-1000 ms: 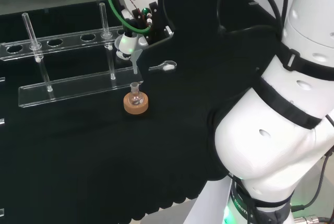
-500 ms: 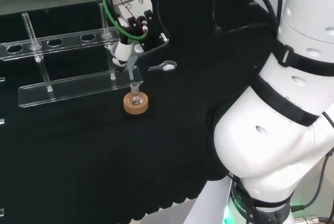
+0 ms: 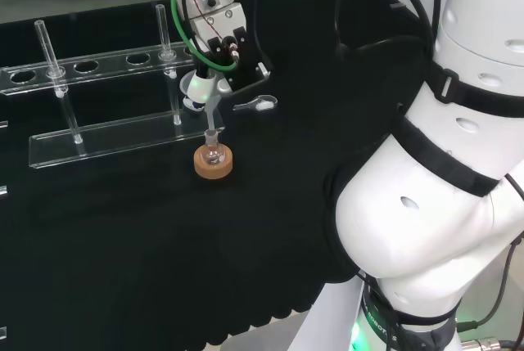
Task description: Place the funnel on the round-bottom flask.
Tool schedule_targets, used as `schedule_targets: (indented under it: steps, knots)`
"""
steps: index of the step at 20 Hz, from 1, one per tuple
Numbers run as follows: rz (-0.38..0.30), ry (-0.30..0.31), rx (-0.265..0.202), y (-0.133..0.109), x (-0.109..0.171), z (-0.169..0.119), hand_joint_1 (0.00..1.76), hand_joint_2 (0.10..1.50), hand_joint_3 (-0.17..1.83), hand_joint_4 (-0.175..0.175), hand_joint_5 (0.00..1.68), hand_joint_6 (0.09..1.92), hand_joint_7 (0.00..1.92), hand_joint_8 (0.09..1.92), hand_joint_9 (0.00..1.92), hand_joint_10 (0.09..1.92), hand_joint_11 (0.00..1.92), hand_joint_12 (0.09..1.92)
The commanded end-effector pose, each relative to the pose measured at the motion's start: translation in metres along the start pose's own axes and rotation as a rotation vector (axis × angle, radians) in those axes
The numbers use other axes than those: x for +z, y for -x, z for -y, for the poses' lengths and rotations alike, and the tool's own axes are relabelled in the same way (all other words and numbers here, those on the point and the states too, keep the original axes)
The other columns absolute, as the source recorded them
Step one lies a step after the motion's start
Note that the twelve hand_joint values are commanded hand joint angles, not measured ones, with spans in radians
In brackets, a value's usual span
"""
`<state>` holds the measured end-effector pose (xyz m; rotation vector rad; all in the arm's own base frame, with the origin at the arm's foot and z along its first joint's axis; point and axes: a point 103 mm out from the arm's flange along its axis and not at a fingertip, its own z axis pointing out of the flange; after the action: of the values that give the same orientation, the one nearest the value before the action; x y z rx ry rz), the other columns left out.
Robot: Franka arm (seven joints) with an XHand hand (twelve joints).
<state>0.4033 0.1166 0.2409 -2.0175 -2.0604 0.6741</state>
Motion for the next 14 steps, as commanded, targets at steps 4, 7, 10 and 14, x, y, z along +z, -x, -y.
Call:
schedule_targets:
  steps: [4,7,10,14]
  knots:
    - [-0.004,-0.007,-0.002,0.001,0.004,-0.002,0.85,0.68,0.67,-0.018,0.65,0.75,0.75,0.82,1.10,0.55,0.65,1.26]
    - [-0.004,-0.012,-0.001,0.000,0.012,-0.005,0.85,0.68,0.67,-0.019,0.65,0.75,0.75,0.82,1.10,0.55,0.65,1.26]
    - [-0.014,-0.017,-0.005,0.000,0.020,-0.007,0.85,0.68,0.67,-0.019,0.65,0.75,0.75,0.82,1.10,0.55,0.65,1.26]
    - [-0.029,-0.017,0.001,-0.002,0.021,-0.009,0.85,0.69,0.67,-0.020,0.65,0.75,0.75,0.82,1.10,0.55,0.65,1.26]
